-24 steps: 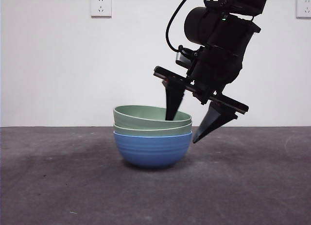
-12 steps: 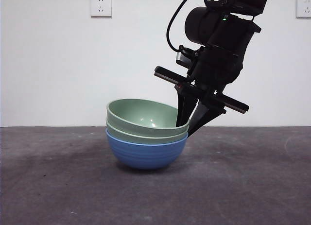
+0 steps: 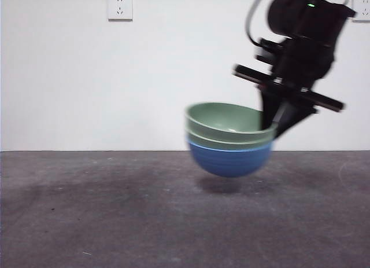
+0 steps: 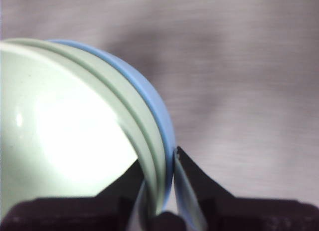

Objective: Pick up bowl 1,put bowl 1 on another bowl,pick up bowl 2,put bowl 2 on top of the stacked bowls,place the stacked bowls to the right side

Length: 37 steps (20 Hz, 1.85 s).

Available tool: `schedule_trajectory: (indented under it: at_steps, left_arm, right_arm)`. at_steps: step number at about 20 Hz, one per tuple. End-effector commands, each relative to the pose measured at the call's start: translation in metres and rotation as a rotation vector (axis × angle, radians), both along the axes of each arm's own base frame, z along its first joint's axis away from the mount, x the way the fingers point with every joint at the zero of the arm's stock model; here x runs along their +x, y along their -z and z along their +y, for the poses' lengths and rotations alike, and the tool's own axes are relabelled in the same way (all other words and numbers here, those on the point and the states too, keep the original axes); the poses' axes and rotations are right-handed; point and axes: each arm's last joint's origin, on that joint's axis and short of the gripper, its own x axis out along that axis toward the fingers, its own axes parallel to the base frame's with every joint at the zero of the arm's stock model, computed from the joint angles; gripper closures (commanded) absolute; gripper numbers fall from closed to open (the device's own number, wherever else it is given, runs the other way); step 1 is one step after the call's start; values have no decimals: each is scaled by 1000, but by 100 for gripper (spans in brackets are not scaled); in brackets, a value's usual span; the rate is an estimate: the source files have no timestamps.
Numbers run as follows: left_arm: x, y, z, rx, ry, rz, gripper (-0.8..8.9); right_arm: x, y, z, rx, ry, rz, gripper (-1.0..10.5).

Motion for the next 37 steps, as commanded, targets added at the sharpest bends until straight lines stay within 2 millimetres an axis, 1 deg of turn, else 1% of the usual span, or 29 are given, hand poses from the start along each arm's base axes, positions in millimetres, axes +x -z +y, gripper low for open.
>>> schedule_trajectory:
  at_steps: [1,4,7,10,13,16,17,20,21,23,27,29,31,32,34,36,37]
  left_arm:
    - [0,0,1,10,6,-1,404]
    - [0,0,1,10,6,-2,404]
    - [0,0,1,9,6,-4,404]
    - [0,0,1,9,6,-4,404]
    - [0,0,1,9,5,-4,404]
    - [0,0,1,9,5,-3,404]
    - [0,0,1,9,5,-4,404]
    - [0,0,1,9,5,-4,404]
    - [0,0,1,9,5,-4,404]
    - [0,0,1,9,5,-4,404]
    - [0,0,0,7,4,-8,404]
    - [0,-1,0,6,4,-10,404]
    - [0,-1,0,6,5,-10,404]
    - [0,-1,0,6,5,-10,404]
    - [0,-1,0,11,9,-13,404]
    - [0,0,0,13,12,-14,404]
    - [0,0,0,13,12,-13,404]
  right_arm:
    - [7,1,-20,-22,29,-18,959]
    - [13,1,-46,-31,93,-22,959]
    - [16,4,-62,-36,131,-17,959]
    - [19,14,-67,-50,133,18,959]
    - [22,26,-67,-62,123,62,959]
    - [23,29,-67,-68,116,70,958]
    - [22,29,-67,-68,116,73,929]
    - [21,30,-70,-72,122,96,657]
    - [21,30,-70,-69,121,97,610]
    - [20,29,-70,-65,119,97,559]
    - [21,28,-69,-67,105,81,559]
    - [17,20,-70,-70,96,71,559]
    - [8,4,-71,-71,93,45,559]
    - [2,-8,-72,-71,97,29,559]
    - [-16,-33,-76,-63,101,-6,560]
    - [-38,-59,-77,-57,98,-39,561]
    - [-53,-72,-78,-56,88,-60,564]
